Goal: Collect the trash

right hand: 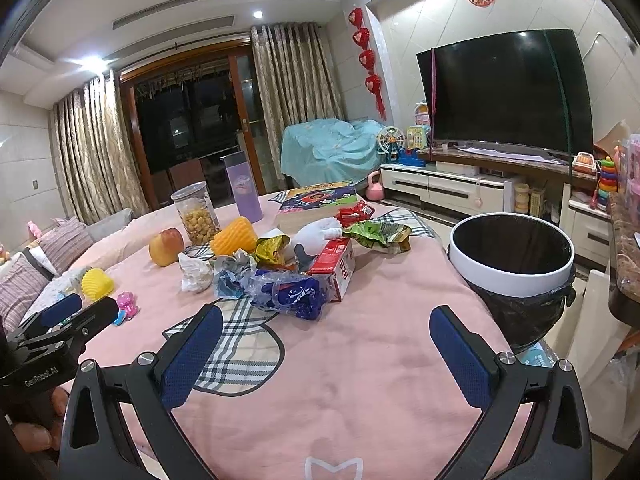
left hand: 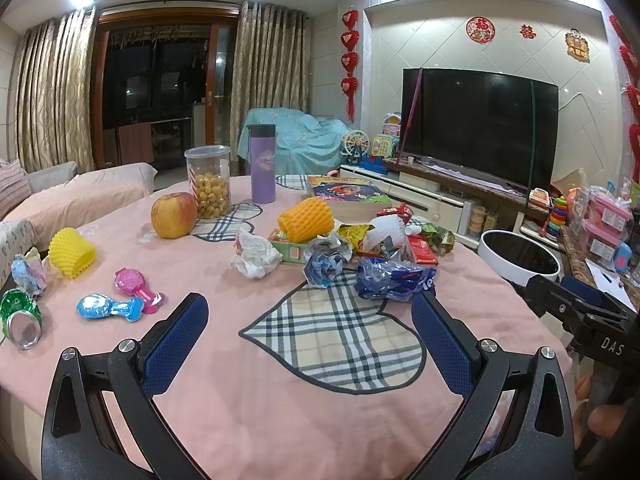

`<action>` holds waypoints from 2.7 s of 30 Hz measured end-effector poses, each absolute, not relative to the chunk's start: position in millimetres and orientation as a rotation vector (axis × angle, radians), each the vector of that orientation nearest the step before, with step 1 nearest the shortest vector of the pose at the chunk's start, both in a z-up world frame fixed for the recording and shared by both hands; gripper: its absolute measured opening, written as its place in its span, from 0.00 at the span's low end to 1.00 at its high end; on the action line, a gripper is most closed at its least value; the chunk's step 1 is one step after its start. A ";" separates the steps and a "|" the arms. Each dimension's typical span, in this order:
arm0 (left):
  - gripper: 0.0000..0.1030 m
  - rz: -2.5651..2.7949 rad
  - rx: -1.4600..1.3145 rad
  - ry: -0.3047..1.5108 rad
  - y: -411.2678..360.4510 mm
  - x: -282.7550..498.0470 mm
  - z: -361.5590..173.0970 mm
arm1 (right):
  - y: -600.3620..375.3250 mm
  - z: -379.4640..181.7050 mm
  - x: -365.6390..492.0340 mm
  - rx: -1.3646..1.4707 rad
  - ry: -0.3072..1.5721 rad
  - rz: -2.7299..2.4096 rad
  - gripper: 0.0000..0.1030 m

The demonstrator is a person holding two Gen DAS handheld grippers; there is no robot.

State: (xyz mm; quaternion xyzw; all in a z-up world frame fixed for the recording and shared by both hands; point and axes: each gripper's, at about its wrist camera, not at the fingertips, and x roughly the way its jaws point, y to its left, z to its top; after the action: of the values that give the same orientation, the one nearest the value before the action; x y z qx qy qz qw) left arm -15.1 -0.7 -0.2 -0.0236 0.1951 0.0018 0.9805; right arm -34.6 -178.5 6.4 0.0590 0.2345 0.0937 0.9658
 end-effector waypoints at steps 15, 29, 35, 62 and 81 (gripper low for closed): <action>1.00 -0.006 -0.059 0.419 4.4 -7.2 -5.9 | -176.5 4.1 -30.7 0.126 0.495 0.210 1.00; 1.00 0.024 -0.075 0.546 22.4 30.0 -30.3 | -166.2 -9.5 -1.4 0.133 0.586 0.275 1.00; 0.99 0.024 -0.077 0.626 27.5 62.0 -43.1 | -161.4 -21.4 23.3 0.127 0.645 0.301 1.00; 0.13 -0.143 -0.111 0.840 13.4 190.8 -72.6 | -150.8 -63.5 104.7 0.191 0.865 0.403 0.14; 0.05 -0.245 -0.110 0.777 -23.9 129.7 -49.5 | -199.9 -41.0 52.2 0.254 0.800 0.372 0.13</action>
State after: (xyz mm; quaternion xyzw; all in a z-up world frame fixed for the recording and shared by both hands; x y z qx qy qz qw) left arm 129.7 -23.9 -49.5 -0.0534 0.3775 -0.1190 0.9168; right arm 52.2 -199.9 -41.0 0.1226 0.3863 0.1793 0.8965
